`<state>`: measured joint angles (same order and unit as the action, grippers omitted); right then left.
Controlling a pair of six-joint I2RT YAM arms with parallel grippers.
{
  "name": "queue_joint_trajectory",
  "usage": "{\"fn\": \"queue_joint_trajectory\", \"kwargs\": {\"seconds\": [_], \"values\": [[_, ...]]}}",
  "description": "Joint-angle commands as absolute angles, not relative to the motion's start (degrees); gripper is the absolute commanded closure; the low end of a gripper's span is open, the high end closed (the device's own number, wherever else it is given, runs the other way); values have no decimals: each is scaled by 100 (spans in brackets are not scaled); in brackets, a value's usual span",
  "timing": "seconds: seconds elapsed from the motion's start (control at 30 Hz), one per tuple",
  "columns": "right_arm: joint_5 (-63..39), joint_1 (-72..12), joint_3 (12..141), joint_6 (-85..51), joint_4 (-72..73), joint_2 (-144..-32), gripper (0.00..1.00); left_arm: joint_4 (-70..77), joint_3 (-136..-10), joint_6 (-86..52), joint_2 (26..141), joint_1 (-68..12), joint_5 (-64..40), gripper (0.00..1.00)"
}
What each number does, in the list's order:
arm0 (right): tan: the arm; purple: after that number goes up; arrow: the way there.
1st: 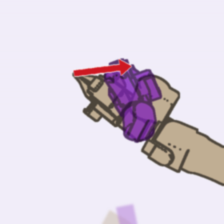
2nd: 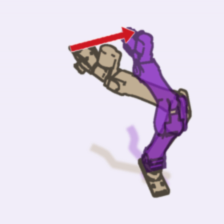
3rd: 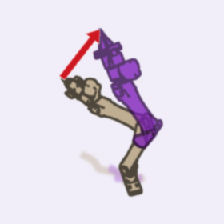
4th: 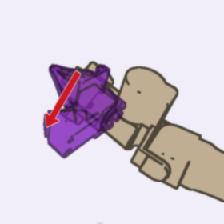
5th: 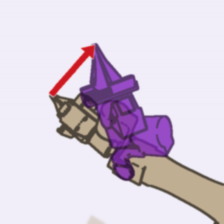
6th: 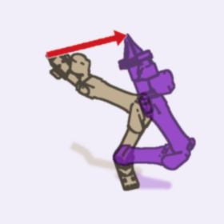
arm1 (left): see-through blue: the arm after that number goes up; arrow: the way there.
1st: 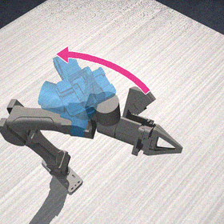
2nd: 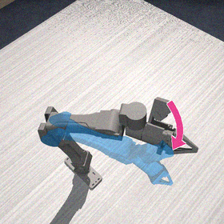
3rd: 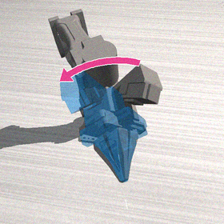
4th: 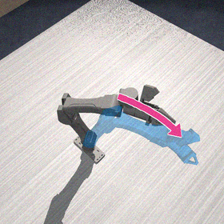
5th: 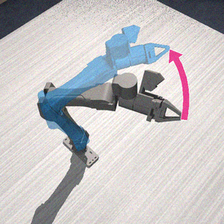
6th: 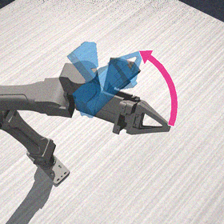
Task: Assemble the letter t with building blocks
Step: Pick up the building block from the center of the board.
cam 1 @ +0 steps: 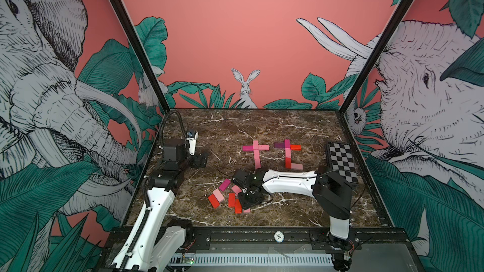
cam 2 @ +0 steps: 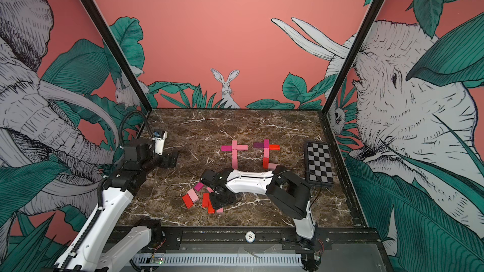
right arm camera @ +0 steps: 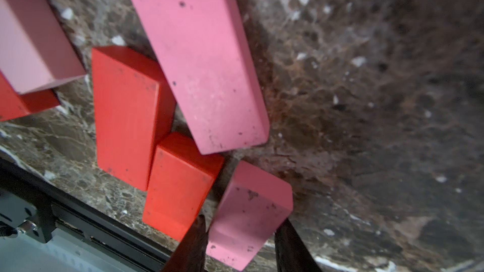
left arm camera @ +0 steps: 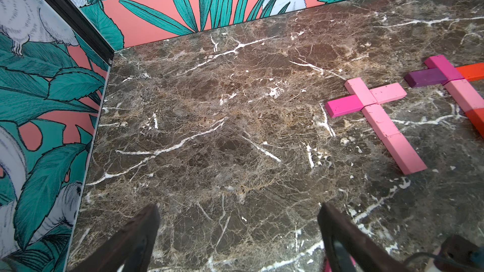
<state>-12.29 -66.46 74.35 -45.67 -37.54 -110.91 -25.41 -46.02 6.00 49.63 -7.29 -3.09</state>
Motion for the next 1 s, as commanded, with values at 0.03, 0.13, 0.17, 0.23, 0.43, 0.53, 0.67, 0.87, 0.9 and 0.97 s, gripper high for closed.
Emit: {"fn": "queue_joint_trajectory", "kwargs": {"seconds": [0.03,0.13,0.17,0.23,0.43,0.53,0.67,0.87,0.9,0.97], "values": [[-885,-6688,7666,-4498,-4328,-11251,60,-2505,-4708,581,4875,-689,-375,3],[-518,-6688,7725,-4402,-4740,-11224,60,-2505,-4706,572,4862,-692,-380,3],[-420,-6688,7726,-4357,-4834,-11216,60,-2503,-4699,572,4869,-686,-378,3],[-189,-6688,7760,-4162,-5112,-11189,60,-2497,-4701,572,4869,-688,-387,3],[-88,-6673,7915,-2933,-5529,-11236,60,-2493,-4703,571,4874,-680,-412,3],[-222,-6645,7976,-2636,-5608,-11292,65,-2504,-4702,574,4869,-677,-388,3],[-304,-6639,8006,-2466,-5527,-11389,75,-2504,-4694,579,4854,-677,-361,3],[-164,-6625,7972,-2255,-5419,-11428,76,-2496,-4702,580,4856,-672,-367,3],[-99,-6623,7972,-2226,-5428,-11426,75,-2500,-4700,574,4852,-677,-373,3],[-16,-6605,7988,-2200,-5437,-11426,73,-2503,-4700,580,4852,-678,-370,3]]}}
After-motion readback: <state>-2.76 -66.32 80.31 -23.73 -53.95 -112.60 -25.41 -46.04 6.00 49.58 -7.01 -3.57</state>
